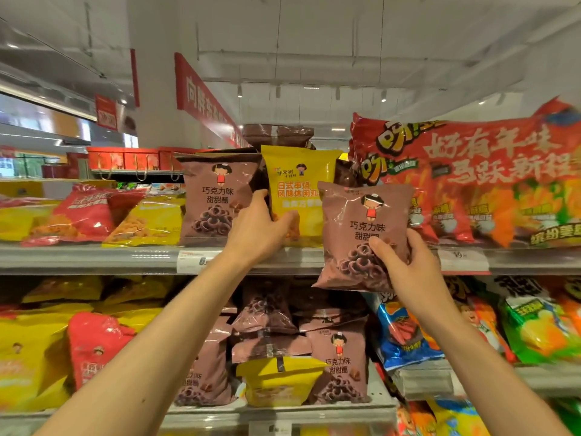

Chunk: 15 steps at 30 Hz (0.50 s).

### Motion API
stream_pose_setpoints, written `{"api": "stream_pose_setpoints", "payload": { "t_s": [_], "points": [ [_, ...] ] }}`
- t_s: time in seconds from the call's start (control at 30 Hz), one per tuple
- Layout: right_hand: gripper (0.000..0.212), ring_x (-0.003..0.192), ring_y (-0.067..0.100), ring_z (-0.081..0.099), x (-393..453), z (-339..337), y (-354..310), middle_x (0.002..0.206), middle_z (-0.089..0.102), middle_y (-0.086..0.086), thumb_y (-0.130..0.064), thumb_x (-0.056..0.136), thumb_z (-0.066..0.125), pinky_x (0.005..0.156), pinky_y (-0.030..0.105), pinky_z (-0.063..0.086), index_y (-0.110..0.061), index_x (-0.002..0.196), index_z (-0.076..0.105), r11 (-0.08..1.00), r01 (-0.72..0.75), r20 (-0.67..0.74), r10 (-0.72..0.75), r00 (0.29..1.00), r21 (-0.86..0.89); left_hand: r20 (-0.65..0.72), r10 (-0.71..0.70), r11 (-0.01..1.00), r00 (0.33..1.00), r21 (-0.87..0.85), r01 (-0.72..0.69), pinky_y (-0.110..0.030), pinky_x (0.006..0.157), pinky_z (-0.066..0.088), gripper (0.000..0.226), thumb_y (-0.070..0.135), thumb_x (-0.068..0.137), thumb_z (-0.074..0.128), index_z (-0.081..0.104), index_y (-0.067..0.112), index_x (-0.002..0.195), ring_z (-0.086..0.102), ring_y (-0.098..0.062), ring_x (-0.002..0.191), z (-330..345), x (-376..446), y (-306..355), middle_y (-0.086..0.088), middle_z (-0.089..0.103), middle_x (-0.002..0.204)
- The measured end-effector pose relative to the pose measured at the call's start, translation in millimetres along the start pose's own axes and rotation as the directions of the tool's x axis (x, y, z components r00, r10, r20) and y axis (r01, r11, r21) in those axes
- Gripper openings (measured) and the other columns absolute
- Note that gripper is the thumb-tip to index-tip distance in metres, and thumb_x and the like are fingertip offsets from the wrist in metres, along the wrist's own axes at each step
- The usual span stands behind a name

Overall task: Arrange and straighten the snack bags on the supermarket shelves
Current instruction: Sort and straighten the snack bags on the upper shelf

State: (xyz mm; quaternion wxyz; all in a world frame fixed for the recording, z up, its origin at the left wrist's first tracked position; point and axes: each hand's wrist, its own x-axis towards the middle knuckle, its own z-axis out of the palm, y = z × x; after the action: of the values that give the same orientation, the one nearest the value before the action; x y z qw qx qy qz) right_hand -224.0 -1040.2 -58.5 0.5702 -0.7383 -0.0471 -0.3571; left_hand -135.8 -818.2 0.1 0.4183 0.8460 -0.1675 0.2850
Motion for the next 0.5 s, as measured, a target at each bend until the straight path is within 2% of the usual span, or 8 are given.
{"api": "stream_pose_setpoints", "payload": {
  "t_s": [0.2,0.3,0.37,0.5],
  "points": [
    [0.029,0.089,-0.015,0.065,2,-5,1,0.112,0.068,-0.021,-0.041,0.095,0.065,0.068,0.01,0.05,-0.037,0.123,0.057,1.0,-0.008,0.019,0.007,1.0,0.022,-0.037,0.079,0.996,0.996,-0.049,-0.081,-0.044,0.09,0.057,0.044,0.044,0.089,0.073,0.059,0.028,0.128,0.07,-0.012,0.089,7,5,0,0.012,0.074,0.1],
    [0.02,0.092,-0.01,0.068,3,-10,0,0.11,0.07,-0.021,-0.042,0.094,0.066,0.076,0.017,0.051,-0.043,0.113,0.059,1.0,-0.005,0.025,0.005,1.0,0.027,-0.085,0.13,0.986,0.988,-0.094,-0.138,-0.039,0.089,0.057,0.031,0.043,0.088,0.075,0.069,0.031,0.116,0.069,0.0,0.084,7,3,0,0.018,0.074,0.09],
    [0.017,0.092,-0.01,0.067,4,-12,0,0.109,0.07,-0.022,-0.041,0.095,0.066,0.078,0.019,0.05,-0.043,0.111,0.06,1.0,0.004,0.014,-0.004,1.0,0.023,-0.123,0.141,0.982,0.982,-0.111,-0.155,-0.039,0.086,0.059,0.03,0.045,0.087,0.075,0.073,0.029,0.112,0.07,0.0,0.083,5,4,0,0.016,0.075,0.089],
    [0.026,0.094,-0.009,0.068,5,-13,-2,0.11,0.071,-0.02,-0.041,0.095,0.065,0.078,0.02,0.052,-0.038,0.12,0.06,1.0,0.017,0.014,-0.017,1.0,0.027,-0.167,0.143,0.978,0.975,-0.124,-0.165,-0.04,0.084,0.06,0.035,0.052,0.086,0.075,0.074,0.028,0.112,0.071,-0.002,0.084,-6,1,-3,0.015,0.076,0.091]
  ]
}}
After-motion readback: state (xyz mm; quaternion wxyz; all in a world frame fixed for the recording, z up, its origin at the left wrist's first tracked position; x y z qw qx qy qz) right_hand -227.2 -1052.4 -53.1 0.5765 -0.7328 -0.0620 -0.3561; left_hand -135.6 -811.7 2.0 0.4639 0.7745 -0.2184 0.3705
